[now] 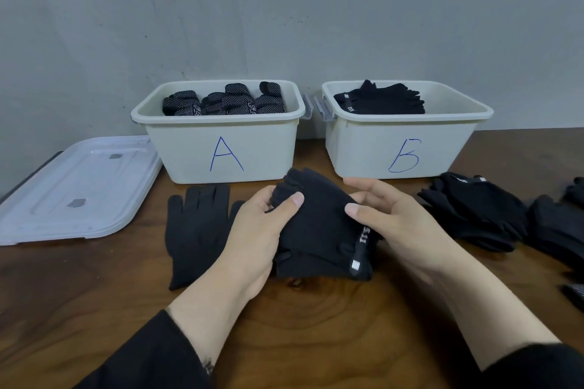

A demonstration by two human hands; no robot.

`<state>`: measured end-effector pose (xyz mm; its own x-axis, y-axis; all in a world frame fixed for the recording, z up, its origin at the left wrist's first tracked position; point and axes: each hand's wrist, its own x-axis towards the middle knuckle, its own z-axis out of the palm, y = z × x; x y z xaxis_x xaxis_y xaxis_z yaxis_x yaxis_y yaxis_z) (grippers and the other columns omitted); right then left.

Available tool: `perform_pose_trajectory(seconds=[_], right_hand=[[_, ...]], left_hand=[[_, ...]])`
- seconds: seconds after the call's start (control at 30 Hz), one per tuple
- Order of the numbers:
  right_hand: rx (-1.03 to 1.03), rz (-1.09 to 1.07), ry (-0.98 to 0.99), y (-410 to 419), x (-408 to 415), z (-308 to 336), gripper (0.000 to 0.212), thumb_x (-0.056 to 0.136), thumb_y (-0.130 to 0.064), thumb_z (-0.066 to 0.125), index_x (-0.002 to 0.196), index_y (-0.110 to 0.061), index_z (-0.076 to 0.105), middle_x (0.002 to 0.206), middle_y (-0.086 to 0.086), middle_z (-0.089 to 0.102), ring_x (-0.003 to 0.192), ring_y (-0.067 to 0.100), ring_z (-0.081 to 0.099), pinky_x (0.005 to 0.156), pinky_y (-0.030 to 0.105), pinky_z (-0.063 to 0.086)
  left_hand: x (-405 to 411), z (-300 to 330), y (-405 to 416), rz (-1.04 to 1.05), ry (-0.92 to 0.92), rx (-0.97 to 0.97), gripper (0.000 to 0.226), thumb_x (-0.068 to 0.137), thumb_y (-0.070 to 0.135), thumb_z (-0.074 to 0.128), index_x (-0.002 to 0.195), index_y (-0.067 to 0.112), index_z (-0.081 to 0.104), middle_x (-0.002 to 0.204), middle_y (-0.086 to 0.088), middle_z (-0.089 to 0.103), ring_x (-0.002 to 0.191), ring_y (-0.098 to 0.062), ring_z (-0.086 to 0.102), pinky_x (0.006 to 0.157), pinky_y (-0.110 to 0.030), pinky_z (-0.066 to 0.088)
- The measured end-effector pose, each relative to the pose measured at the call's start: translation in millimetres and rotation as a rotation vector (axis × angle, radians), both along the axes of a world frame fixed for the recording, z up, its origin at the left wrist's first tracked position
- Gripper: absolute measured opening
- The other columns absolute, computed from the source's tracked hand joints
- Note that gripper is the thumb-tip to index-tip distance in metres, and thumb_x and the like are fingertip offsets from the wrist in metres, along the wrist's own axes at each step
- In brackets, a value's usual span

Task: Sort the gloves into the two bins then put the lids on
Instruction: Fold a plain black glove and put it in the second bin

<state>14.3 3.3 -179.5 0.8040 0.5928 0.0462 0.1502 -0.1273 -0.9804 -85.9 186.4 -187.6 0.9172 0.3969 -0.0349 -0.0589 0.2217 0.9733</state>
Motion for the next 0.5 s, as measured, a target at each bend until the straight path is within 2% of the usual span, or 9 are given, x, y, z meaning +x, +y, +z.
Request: perform_pose_trajectory(seconds=[0.07,0.1,0.23,0.3,0.37,0.43,0.5], right_hand=[[-0.076,0.033,0.049,-3,1,0,0.058,0.084,-0.042,0.073,0.138,-0.037,0.055,0.123,-0.015,0.070,0.118,0.005,0.064,0.111,0.041,0.046],[-0.067,0.054,0.101,-3,1,-2,0.063,0.082,-0.040,0.075,0.141,-0.035,0.052,0.127,-0.016,0.068,0.120,0.004,0.062,0.111,0.039,0.045],[0.145,0.066,0.329,1,3,-6,0.071,0.086,-0.003,0.073,0.148,-0.023,0.044,0.132,0.000,0.067,0.119,0.017,0.066,0.104,0.037,0.049],[0.223,0.004,0.365,3,4,-5,0.066,0.088,0.000,0.069,0.147,-0.020,0.046,0.130,0.007,0.069,0.117,0.023,0.068,0.101,0.041,0.051],[0.252,0.030,0.375,4,3,-3,0.050,0.094,-0.005,0.064,0.141,-0.014,0.054,0.129,0.010,0.069,0.119,0.028,0.066,0.105,0.046,0.048],[0.236,0.073,0.407,4,0,-5,0.039,0.097,-0.008,0.060,0.136,-0.008,0.060,0.130,0.012,0.068,0.122,0.030,0.064,0.107,0.047,0.046],[0.235,0.003,0.409,3,-2,-5,0.034,0.097,-0.009,0.061,0.131,-0.005,0.063,0.126,0.014,0.070,0.119,0.030,0.066,0.103,0.045,0.049]], left_hand=[[2,0,-2,0.061,-0.047,-0.030,0.021,0.098,0.024,0.061,0.118,0.020,0.068,0.110,-0.001,0.075,0.103,-0.020,0.072,0.089,-0.040,0.057],[3,1,-4,0.086,-0.064,-0.032,0.021,0.098,0.024,0.061,0.118,0.020,0.068,0.109,0.000,0.075,0.102,-0.019,0.072,0.088,-0.039,0.057],[4,1,-6,0.158,-0.111,-0.031,0.018,0.098,0.023,0.061,0.114,0.020,0.068,0.107,0.001,0.075,0.101,-0.018,0.072,0.086,-0.039,0.058],[4,1,-5,0.192,-0.123,-0.027,0.016,0.098,0.025,0.062,0.112,0.022,0.068,0.107,0.002,0.075,0.102,-0.017,0.071,0.087,-0.040,0.058],[6,0,-4,0.209,-0.131,-0.047,0.017,0.098,0.025,0.061,0.114,0.022,0.067,0.107,0.002,0.075,0.102,-0.017,0.071,0.089,-0.041,0.057],[8,1,-6,0.218,-0.144,-0.078,0.017,0.098,0.024,0.061,0.113,0.019,0.067,0.106,0.000,0.076,0.101,-0.018,0.072,0.089,-0.041,0.058],[13,1,-8,0.229,-0.153,-0.076,0.016,0.098,0.023,0.062,0.111,0.018,0.068,0.105,0.000,0.076,0.100,-0.018,0.072,0.088,-0.041,0.058]])
